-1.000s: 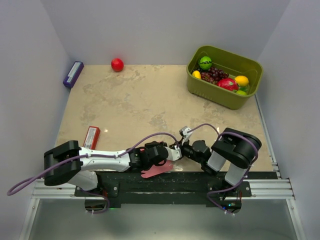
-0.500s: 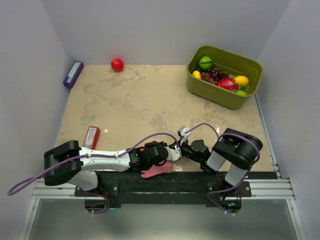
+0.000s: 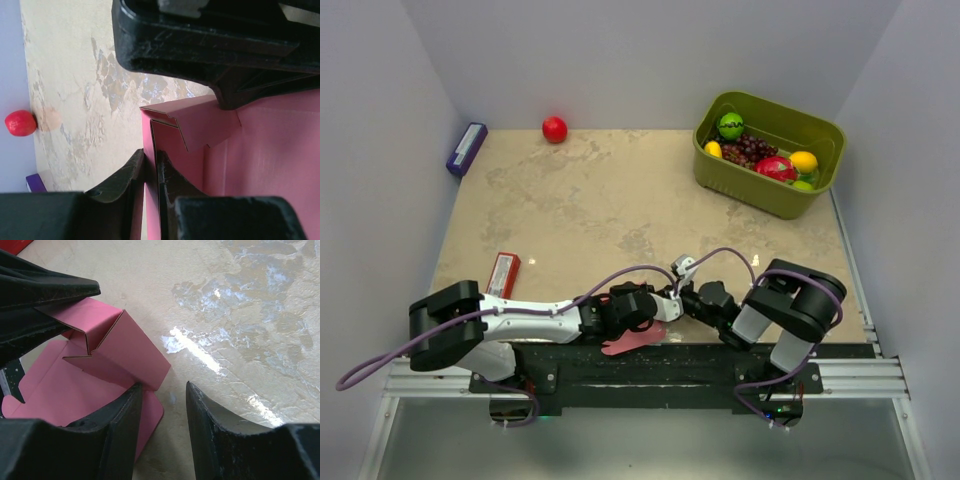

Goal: Fold the paper box

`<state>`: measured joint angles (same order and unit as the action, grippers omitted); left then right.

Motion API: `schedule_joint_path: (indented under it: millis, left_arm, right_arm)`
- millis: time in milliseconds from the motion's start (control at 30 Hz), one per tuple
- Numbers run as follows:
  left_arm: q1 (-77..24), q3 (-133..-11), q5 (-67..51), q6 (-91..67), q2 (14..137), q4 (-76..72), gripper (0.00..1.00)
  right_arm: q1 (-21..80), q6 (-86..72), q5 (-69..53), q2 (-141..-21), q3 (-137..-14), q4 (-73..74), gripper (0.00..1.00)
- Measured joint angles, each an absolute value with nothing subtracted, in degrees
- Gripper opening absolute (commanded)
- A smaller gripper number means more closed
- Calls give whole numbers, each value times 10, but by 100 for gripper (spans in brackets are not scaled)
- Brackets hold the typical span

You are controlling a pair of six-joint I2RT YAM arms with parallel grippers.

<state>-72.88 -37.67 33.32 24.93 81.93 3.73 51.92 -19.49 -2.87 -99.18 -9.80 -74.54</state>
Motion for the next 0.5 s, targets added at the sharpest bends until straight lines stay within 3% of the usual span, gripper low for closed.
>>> schedule_joint_path:
  millis: [500]
  left_arm:
    - [-729, -379, 343, 249, 825, 34, 0]
  right_arm:
    - [533, -192, -25, -953, -101, -730, 44]
